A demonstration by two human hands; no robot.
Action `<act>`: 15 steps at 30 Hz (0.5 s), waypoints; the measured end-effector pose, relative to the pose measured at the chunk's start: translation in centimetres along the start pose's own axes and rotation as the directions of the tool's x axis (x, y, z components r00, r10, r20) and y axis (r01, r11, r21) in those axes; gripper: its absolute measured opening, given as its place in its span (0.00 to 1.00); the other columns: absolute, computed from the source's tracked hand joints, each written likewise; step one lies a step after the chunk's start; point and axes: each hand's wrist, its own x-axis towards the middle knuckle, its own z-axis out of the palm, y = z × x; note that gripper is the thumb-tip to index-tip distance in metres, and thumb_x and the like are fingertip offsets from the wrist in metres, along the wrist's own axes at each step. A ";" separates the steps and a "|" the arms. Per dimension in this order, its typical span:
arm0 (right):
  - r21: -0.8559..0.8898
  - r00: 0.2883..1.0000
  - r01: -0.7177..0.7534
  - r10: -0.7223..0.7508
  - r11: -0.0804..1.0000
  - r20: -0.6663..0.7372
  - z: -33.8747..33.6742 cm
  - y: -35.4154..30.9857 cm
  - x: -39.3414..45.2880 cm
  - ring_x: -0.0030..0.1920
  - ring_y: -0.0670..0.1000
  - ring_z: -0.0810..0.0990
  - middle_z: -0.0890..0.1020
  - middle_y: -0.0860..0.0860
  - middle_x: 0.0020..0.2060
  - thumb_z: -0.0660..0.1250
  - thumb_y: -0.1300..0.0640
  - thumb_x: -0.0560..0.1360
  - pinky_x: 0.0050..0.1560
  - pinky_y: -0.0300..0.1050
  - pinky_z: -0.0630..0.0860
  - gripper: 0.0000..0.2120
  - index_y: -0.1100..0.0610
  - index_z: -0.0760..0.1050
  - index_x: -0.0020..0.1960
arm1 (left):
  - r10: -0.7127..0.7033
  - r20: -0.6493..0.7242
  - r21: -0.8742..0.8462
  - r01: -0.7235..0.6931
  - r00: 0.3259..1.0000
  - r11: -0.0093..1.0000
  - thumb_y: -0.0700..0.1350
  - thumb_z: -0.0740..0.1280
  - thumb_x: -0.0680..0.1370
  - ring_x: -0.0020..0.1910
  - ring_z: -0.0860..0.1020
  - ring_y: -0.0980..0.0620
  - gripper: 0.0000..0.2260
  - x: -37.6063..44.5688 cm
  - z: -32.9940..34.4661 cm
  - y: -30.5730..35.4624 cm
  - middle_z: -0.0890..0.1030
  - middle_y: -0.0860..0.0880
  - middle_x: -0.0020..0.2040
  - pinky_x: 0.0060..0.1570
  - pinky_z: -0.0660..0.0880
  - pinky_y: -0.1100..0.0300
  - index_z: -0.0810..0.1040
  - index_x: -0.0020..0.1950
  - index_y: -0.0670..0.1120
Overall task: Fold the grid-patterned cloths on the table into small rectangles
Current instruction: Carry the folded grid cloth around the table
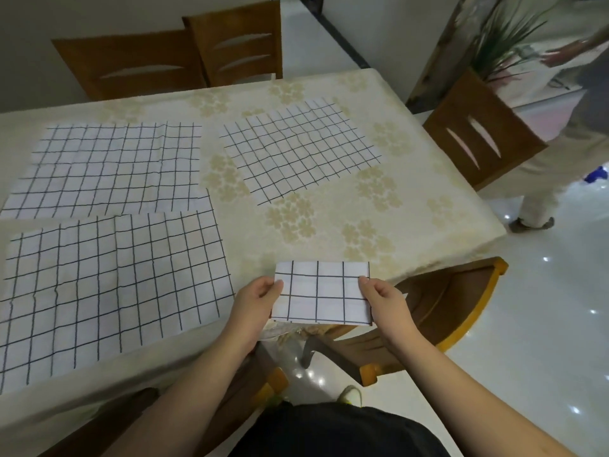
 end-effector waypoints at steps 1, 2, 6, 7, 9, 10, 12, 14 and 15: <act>0.015 1.000 -0.009 0.010 1.000 -0.003 -0.4 0.0 -0.3 0.39 0.53 0.81 0.82 0.57 0.37 0.61 0.48 0.80 0.39 0.42 0.75 0.18 0.62 0.80 0.45 | -0.002 0.000 -0.008 0.002 1.000 1.000 0.48 0.66 0.80 0.49 0.79 0.57 0.05 -0.1 0.4 0.3 0.83 0.55 0.46 0.46 0.72 0.61 0.80 0.46 0.53; 0.032 1.000 -0.016 0.016 0.999 -0.006 -0.8 0.0 -0.6 0.39 0.52 0.81 0.82 0.57 0.37 0.62 0.49 0.80 0.40 0.42 0.75 0.17 0.62 0.80 0.45 | 0.001 0.003 -0.010 -0.001 1.000 1.000 0.47 0.65 0.80 0.48 0.79 0.59 0.06 -0.2 0.8 0.6 0.82 0.56 0.46 0.45 0.72 0.61 0.80 0.45 0.53; 0.104 0.998 -0.021 0.026 0.994 -0.050 -2.8 0.8 -1.3 0.40 0.54 0.80 0.82 0.61 0.40 0.66 0.47 0.77 0.43 0.48 0.76 0.17 0.62 0.80 0.45 | 0.002 0.049 0.013 -0.002 0.999 1.000 0.48 0.66 0.80 0.49 0.81 0.54 0.06 -0.2 2.0 0.7 0.85 0.54 0.45 0.53 0.77 0.55 0.81 0.45 0.54; 0.117 0.997 -0.023 0.031 0.993 -0.065 -3.3 1.0 -1.5 0.40 0.55 0.79 0.81 0.65 0.41 0.67 0.46 0.76 0.44 0.52 0.77 0.18 0.62 0.79 0.45 | -0.004 0.064 0.011 0.003 0.998 1.000 0.48 0.67 0.79 0.49 0.82 0.52 0.06 -0.2 2.4 0.7 0.85 0.53 0.45 0.55 0.78 0.51 0.82 0.45 0.53; 0.135 0.996 -0.017 0.030 0.991 -0.090 -4.4 1.5 -2.1 0.41 0.58 0.79 0.79 0.67 0.43 0.68 0.44 0.75 0.49 0.60 0.78 0.20 0.63 0.79 0.45 | -0.016 0.098 -0.001 0.016 0.995 1.000 0.48 0.67 0.79 0.48 0.83 0.48 0.06 -0.3 3.2 0.7 0.86 0.51 0.46 0.55 0.79 0.45 0.83 0.45 0.52; 0.150 0.994 -0.019 0.035 0.989 -0.107 -5.0 1.7 -2.3 0.42 0.61 0.80 0.80 0.66 0.43 0.68 0.45 0.75 0.51 0.61 0.78 0.18 0.62 0.79 0.44 | -0.015 0.114 0.002 0.015 0.993 1.000 0.47 0.67 0.79 0.48 0.84 0.47 0.06 -0.6 3.8 0.9 0.86 0.50 0.46 0.54 0.79 0.44 0.83 0.46 0.51; 0.193 0.988 -0.023 0.051 0.981 -0.143 -6.2 2.2 -2.8 0.46 0.62 0.82 0.82 0.62 0.42 0.69 0.48 0.75 0.51 0.60 0.78 0.14 0.60 0.80 0.43 | -0.011 0.143 0.013 0.009 0.990 1.000 0.47 0.66 0.80 0.48 0.84 0.45 0.06 -1.1 5.1 1.2 0.86 0.48 0.46 0.53 0.80 0.43 0.82 0.47 0.49; 0.237 0.984 -0.030 0.070 0.971 -0.162 -7.6 2.8 -3.3 0.43 0.60 0.83 0.83 0.61 0.42 0.69 0.51 0.76 0.48 0.57 0.80 0.13 0.61 0.80 0.44 | -0.008 0.162 0.018 0.005 0.987 1.000 0.47 0.66 0.80 0.46 0.84 0.45 0.06 -1.7 6.4 1.5 0.86 0.47 0.45 0.49 0.80 0.46 0.82 0.46 0.49; 0.263 0.983 -0.033 0.079 0.964 -0.166 -8.4 3.2 -3.6 0.40 0.58 0.82 0.83 0.61 0.40 0.69 0.52 0.76 0.44 0.53 0.80 0.13 0.63 0.80 0.45 | 0.001 0.170 0.025 -0.005 0.986 1.000 0.46 0.66 0.80 0.44 0.84 0.45 0.07 -2.1 7.2 1.6 0.85 0.48 0.44 0.47 0.80 0.47 0.82 0.45 0.49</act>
